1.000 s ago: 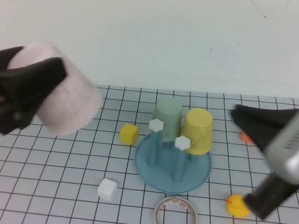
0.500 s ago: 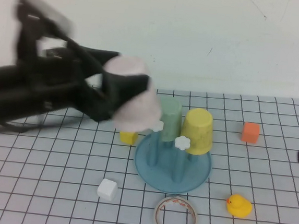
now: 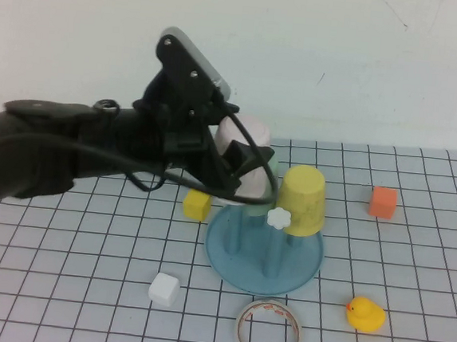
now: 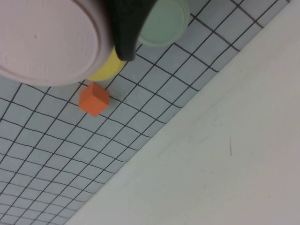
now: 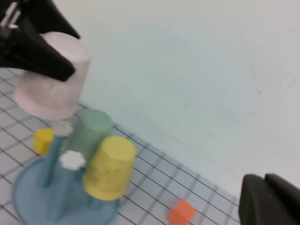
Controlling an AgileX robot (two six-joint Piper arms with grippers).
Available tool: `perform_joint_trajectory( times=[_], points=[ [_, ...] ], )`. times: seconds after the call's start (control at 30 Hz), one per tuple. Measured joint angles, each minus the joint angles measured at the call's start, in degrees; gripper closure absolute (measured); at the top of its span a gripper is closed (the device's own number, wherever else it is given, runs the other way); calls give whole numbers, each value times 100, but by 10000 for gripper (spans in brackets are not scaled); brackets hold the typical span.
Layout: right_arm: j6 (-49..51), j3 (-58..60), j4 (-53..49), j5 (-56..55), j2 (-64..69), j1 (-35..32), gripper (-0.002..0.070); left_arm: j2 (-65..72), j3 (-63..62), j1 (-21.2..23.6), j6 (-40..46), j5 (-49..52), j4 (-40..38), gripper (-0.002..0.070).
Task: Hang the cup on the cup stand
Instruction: Place the cup on the cup holder
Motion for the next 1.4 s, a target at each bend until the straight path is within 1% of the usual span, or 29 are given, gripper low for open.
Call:
perform_joint_trajectory(
  times=[0.33, 0.5, 0.73, 0.97, 1.07, 1.23, 1.27, 1.33, 1.4],
  points=[
    [6, 0, 0, -1360, 0, 0, 678, 936, -752, -8, 71, 67, -5, 120],
    [6, 0, 0, -1842, 0, 0, 678, 1222, -799, -8, 451, -12, -17, 120],
    [6, 0, 0, -1998, -5, 0, 678, 1451, -799, -8, 757, -312, -32, 120],
    [6, 0, 0, -2021, -5, 0, 678, 1633, -809, -8, 784, -386, -45, 120],
    [6, 0, 0, -2032, -5, 0, 678, 1733, -808, -8, 599, -386, -45, 120],
    [6, 0, 0, -2043, -5, 0, 678, 1838, -808, -8, -143, -480, -45, 120],
    [6, 0, 0, -2043, -5, 0, 678, 1848, -808, -8, -262, -523, -45, 109],
    [6, 0, 0, -2043, -5, 0, 678, 1848, -808, -8, -429, -658, -45, 40],
    [6, 0, 0, -2043, -5, 0, 678, 1848, -808, -8, -452, -763, -45, 8]
  ],
)
